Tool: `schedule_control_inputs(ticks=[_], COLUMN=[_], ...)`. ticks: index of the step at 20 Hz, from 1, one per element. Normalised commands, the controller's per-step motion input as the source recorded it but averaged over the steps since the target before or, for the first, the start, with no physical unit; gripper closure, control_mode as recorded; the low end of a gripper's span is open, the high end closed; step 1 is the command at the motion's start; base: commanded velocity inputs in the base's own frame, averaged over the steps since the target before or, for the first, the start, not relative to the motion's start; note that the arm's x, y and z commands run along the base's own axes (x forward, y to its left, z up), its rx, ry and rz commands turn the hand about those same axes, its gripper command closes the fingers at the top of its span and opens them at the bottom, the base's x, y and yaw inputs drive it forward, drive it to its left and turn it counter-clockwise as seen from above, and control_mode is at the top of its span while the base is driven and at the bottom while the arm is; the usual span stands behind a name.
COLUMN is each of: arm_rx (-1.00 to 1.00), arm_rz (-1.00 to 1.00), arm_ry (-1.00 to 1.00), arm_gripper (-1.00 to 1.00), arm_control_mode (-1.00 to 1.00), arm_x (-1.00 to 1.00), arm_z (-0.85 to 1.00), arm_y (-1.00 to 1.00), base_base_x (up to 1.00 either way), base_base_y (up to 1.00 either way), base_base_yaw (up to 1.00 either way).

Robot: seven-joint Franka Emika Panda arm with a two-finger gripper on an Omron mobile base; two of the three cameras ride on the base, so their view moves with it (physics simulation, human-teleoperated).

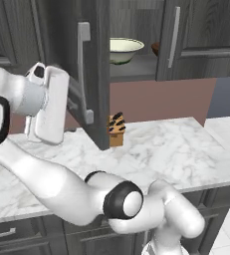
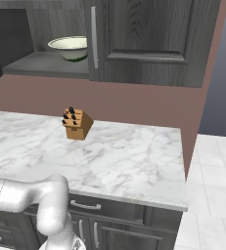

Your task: Open the cabinet. Pick the bowls from the counter and place them in the cabinet. Then close the cabinet.

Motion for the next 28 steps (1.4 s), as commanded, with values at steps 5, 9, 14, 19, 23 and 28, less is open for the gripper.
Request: schedule_control_inputs(ticks=[5, 9, 14, 19, 23, 28], arm_rx=[-0.15, -0.1, -0.13, -0.01, 0.0, 0.0], arm_rz=[0.66, 0.75, 0.73, 0.53, 0.31, 0.23], arm_ry=[0.07, 0.01, -0.02, -0.25, -0.24, -0.23], arm_gripper=[-1.0, -1.0, -1.0, -1.0, -1.0, -1.0], arm_control_mode=[-1.0, -1.0, -1.0, -1.0, -1.0, -1.0], arm_x=[0.43, 0.97, 1.0, 0.99, 1.0, 1.0], arm_z=[-0.53, -0.51, -0.5, 0.02, 0.43, 0.7], arm_y=[-0.86, -0.47, -0.35, -0.63, -0.71, -0.76], base_base_x=[0.0, 0.0, 0.0, 0.0, 0.0, 0.0], base_base_y=[0.0, 0.0, 0.0, 0.0, 0.0, 0.0], base_base_yaw=[0.0, 0.0, 0.0, 0.0, 0.0, 0.0])
